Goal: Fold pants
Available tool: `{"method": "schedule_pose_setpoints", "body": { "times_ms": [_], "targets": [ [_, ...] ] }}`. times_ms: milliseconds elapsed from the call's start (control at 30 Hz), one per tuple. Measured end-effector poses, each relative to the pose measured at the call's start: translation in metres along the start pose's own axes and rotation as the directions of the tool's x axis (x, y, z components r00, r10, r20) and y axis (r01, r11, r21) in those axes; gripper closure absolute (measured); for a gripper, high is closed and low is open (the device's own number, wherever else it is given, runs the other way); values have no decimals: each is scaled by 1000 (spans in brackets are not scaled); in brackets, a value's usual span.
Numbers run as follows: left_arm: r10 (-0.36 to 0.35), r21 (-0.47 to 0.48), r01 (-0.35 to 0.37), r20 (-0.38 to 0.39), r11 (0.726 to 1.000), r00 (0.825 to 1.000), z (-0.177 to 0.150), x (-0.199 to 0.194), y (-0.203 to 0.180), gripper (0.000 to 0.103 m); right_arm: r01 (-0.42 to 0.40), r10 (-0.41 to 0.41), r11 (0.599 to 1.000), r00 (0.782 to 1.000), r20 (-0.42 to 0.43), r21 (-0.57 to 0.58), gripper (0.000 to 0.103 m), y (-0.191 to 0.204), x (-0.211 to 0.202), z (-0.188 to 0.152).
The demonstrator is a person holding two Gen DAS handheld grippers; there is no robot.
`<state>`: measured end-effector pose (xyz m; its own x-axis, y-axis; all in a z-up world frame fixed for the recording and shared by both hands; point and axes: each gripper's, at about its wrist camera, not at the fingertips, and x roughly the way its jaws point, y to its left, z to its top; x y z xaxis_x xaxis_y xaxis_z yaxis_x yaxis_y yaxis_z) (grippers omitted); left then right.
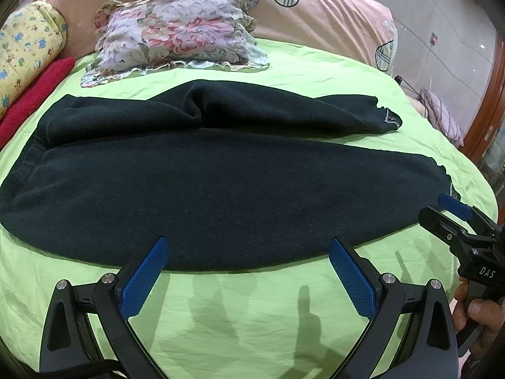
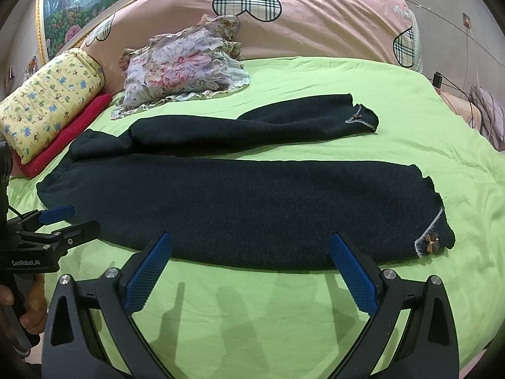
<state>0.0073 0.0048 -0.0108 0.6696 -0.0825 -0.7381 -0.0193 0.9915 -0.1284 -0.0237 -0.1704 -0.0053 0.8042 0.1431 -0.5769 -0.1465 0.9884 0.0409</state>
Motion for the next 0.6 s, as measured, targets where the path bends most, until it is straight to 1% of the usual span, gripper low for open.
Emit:
{"method": "schedule_pose_setpoints", "body": {
  "times_ms": [400,600],
  "targets": [
    [-9,15,9,-6,1000,1000,5,3,-1,1,-1,1,1000,1000,-2,22,3,-7,-1,6],
    [-15,50,15,-4,999,1000,14,7,-6,1,5,-4,998,1000,-10,58,3,-17,1,10]
  ]
}}
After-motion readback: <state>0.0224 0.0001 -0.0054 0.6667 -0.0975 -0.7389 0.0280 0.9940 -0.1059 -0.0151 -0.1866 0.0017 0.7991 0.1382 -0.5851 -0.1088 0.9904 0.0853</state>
